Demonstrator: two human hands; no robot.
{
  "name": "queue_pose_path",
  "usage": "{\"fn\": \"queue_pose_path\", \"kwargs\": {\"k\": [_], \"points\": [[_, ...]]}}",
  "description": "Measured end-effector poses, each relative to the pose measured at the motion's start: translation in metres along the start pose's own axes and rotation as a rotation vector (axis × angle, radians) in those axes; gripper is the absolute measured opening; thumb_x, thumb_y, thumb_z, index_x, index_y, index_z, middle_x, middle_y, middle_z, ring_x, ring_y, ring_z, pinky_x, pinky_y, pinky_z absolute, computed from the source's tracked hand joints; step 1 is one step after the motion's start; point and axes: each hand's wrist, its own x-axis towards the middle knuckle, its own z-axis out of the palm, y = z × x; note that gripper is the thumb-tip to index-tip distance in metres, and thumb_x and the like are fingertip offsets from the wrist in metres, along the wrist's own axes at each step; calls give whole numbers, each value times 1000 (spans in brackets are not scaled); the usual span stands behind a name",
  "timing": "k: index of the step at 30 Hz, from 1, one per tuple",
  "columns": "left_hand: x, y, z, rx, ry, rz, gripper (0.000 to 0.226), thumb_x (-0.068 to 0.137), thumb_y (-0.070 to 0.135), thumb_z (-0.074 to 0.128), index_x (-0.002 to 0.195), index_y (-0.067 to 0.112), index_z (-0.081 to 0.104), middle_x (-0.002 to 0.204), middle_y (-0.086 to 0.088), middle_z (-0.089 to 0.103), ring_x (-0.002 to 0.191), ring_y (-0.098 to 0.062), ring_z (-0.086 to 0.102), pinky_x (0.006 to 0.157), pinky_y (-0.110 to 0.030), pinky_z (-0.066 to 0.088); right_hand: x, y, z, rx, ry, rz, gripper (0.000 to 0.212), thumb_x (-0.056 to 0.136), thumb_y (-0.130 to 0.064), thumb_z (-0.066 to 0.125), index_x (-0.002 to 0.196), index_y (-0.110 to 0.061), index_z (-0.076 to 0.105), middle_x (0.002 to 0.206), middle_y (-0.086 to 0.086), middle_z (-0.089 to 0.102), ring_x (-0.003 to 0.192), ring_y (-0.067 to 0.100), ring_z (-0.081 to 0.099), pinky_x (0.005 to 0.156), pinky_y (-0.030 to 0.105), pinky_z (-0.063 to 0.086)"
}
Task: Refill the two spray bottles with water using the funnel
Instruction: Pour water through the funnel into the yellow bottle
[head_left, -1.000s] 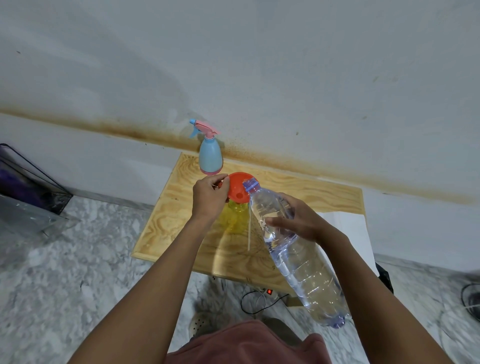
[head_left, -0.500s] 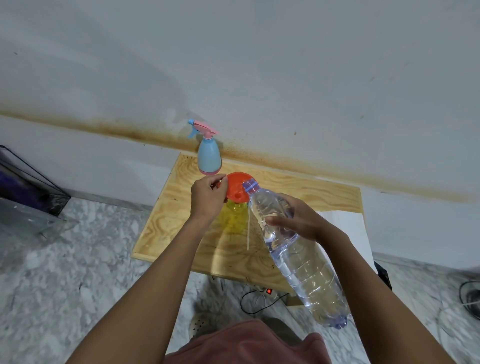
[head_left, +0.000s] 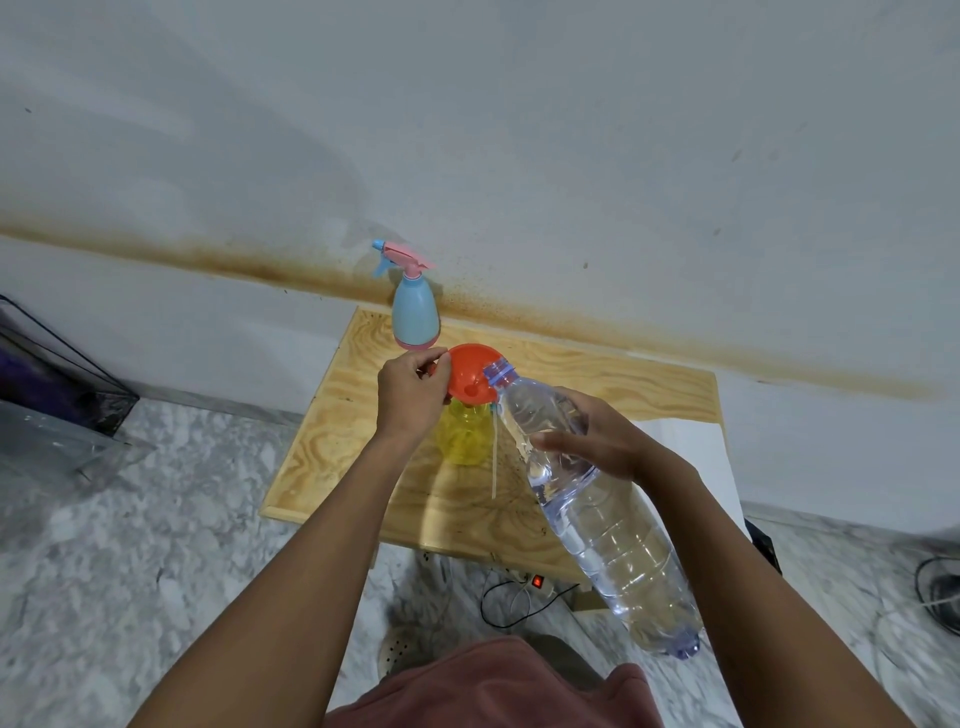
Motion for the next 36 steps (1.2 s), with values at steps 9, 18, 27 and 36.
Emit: {"fn": "queue_pose_path", "kwargs": {"k": [9,18,27,36], "points": [[-1,-1,0,12,-1,14,23,97,13,62,116,7,72,76,0,64,68,-22,65,49,-13,51,2,6,-1,-31,-5,0,75,68,-53,77,133,-22,55,96,1,74,77,18,72,64,26,55],[-1,-2,-1,0,-3,16,23,96,13,62,116,8,72,79,0,65,70,-21,66,50,-15,54,2,10,-3,-26,-10,21,75,69,-52,77,133,-21,55,91,-1,73,71,14,70,61,25,54],[0,-4,-1,12,3,14,24,96,14,63,117,7,72,84,-3,67,74,-24,68,51,-15,54,3,8,-2,-12,-13,41,71,75,-41,77,137,-17,52,93,-2,72,71,8,70,60,21,52],[-1,-4,-2,1,-7,11,24,96,13,62,117,7,72,84,-4,69,69,-21,67,50,-15,53,3,2,-3,-27,-14,47,68,75,-39,77,135,-17,54,92,-6,71,71,2,69,59,19,52]]}}
